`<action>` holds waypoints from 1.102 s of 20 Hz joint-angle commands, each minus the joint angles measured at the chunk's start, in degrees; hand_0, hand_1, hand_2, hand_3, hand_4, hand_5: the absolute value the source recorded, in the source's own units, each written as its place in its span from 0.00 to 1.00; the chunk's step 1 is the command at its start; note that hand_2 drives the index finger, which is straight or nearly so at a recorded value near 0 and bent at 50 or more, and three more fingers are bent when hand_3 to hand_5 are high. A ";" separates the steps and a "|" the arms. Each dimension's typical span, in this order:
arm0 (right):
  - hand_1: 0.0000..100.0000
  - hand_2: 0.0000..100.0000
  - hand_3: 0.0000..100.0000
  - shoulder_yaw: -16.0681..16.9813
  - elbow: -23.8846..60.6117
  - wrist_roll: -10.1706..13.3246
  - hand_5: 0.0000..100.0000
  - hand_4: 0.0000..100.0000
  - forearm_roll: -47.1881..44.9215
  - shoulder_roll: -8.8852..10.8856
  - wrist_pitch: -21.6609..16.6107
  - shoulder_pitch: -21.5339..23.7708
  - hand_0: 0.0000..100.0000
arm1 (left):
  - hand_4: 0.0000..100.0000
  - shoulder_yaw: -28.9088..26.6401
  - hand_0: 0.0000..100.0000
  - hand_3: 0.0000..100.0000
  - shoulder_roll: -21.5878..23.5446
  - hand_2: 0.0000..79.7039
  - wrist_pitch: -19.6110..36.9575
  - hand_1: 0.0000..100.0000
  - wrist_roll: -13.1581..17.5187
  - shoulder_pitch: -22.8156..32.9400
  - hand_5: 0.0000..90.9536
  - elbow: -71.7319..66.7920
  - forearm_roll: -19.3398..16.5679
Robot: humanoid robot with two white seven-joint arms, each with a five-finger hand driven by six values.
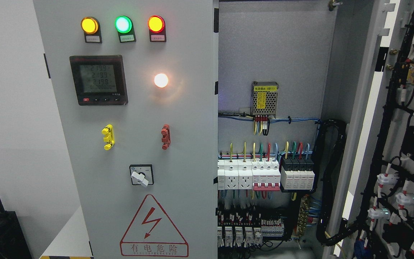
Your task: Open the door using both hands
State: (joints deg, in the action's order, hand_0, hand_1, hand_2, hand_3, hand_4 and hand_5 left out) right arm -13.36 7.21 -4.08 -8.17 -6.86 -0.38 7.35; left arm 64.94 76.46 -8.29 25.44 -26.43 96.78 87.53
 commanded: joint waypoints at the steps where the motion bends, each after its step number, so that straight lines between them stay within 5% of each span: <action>1: 0.00 0.00 0.00 0.00 0.00 0.04 0.00 0.00 0.00 0.00 0.03 0.03 0.00 | 0.03 -0.26 0.00 0.00 6.86 0.00 0.38 0.00 -0.04 14.10 0.00 -6.69 -0.87; 3: 0.00 0.00 0.00 0.00 0.00 0.04 0.00 0.00 0.00 0.00 0.03 -0.05 0.00 | 0.03 -0.17 0.00 0.00 6.51 0.00 1.42 0.00 -0.04 18.49 0.00 -7.83 -1.57; 7: 0.00 0.00 0.00 0.00 0.00 0.04 0.00 0.00 0.00 0.00 0.03 -0.05 0.00 | 0.03 0.01 0.00 0.00 3.36 0.00 12.57 0.00 -0.22 30.26 0.00 -12.82 -2.27; 12: 0.00 0.00 0.00 0.00 0.00 0.04 0.00 0.00 0.00 0.00 0.03 -0.05 0.00 | 0.03 -4.72 0.00 0.00 -12.18 0.00 17.52 0.00 -0.04 42.22 0.00 -30.38 -7.81; 15: 0.00 0.00 0.00 0.00 0.00 0.04 0.00 0.00 0.00 0.00 0.03 0.03 0.00 | 0.03 -16.12 0.00 0.00 -22.46 0.00 17.69 0.00 0.31 50.92 0.00 -41.46 -17.79; 18: 0.00 0.00 0.00 0.00 0.00 0.04 0.00 0.00 0.00 0.00 0.03 0.03 0.00 | 0.03 -21.96 0.00 0.00 -31.79 0.00 17.61 0.00 0.31 52.88 0.00 -48.24 -28.27; 22: 0.00 0.00 0.00 0.00 0.00 0.04 0.00 0.00 0.00 0.00 0.03 0.03 0.00 | 0.03 -22.67 0.00 0.00 -39.88 0.00 17.61 0.00 0.22 49.99 0.00 -58.26 -32.33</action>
State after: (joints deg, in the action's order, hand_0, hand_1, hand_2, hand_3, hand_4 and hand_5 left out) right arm -13.36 7.21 -4.08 -8.17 -6.86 -0.38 7.35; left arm 53.20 58.60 9.35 25.65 20.87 64.02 64.43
